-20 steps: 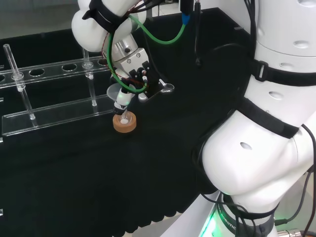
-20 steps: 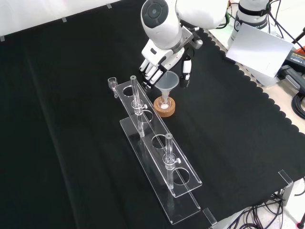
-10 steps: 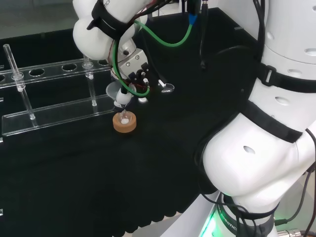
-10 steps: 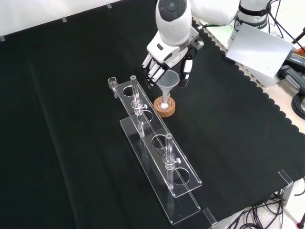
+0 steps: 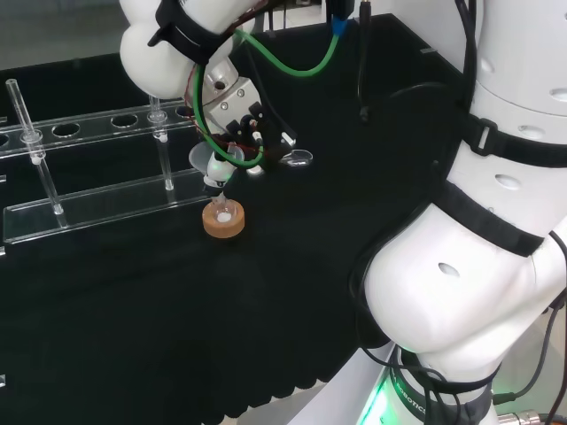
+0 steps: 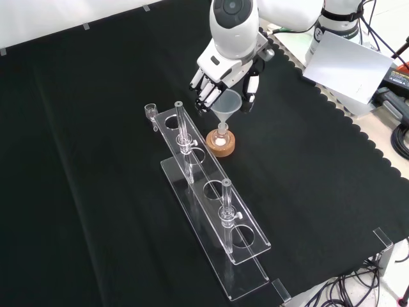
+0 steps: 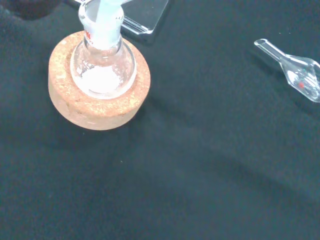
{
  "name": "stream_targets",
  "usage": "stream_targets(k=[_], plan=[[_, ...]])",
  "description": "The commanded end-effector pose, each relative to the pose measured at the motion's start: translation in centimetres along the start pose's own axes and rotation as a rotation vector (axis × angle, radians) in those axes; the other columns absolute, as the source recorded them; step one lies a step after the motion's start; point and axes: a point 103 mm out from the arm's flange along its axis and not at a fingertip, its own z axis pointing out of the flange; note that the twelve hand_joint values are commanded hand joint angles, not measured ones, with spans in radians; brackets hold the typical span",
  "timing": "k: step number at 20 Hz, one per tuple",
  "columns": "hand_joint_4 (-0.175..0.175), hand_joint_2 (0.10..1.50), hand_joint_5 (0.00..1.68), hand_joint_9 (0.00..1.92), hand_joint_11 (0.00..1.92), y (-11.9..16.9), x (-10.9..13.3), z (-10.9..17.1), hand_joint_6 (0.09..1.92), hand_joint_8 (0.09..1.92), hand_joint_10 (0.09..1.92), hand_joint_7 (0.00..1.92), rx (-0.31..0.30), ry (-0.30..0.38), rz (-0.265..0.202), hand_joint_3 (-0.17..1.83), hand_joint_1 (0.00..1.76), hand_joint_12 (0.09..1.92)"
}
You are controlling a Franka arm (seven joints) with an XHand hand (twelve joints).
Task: Remove the funnel from the round-bottom flask.
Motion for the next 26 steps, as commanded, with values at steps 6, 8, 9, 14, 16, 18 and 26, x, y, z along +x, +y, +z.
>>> stream_targets(k=[6, 8, 9, 14, 16, 18, 26], plan=[[0.010, 0.83, 0.61, 1.06, 0.60, -1.6, -1.3, -2.9, 0.72, 0.64, 0.38, 0.66, -0.007, -0.021, 0.018, 0.27, 0.75, 1.26], [0.010, 0.81, 0.62, 1.06, 0.60, -1.9, -1.5, -3.5, 0.72, 0.64, 0.38, 0.66, -0.011, -0.027, 0.024, 0.31, 0.75, 1.26], [0.011, 0.80, 0.62, 1.06, 0.60, -2.1, -1.6, -3.9, 0.72, 0.64, 0.39, 0.66, -0.012, -0.029, 0.027, 0.32, 0.75, 1.26], [0.012, 0.78, 0.63, 1.07, 0.60, -3.2, -2.7, -5.5, 0.72, 0.64, 0.39, 0.66, -0.005, -0.041, 0.047, 0.38, 0.75, 1.26], [0.011, 0.78, 0.62, 1.07, 0.60, -3.6, -3.3, -6.2, 0.72, 0.64, 0.39, 0.66, -0.001, -0.045, 0.057, 0.38, 0.75, 1.26], [0.010, 0.78, 0.62, 1.07, 0.60, -3.8, -3.8, -6.7, 0.72, 0.64, 0.39, 0.66, 0.002, -0.048, 0.065, 0.39, 0.75, 1.26], [0.009, 0.77, 0.61, 1.07, 0.60, -4.1, -6.4, -9.1, 0.72, 0.65, 0.39, 0.66, 0.006, -0.053, 0.092, 0.40, 0.75, 1.26]])
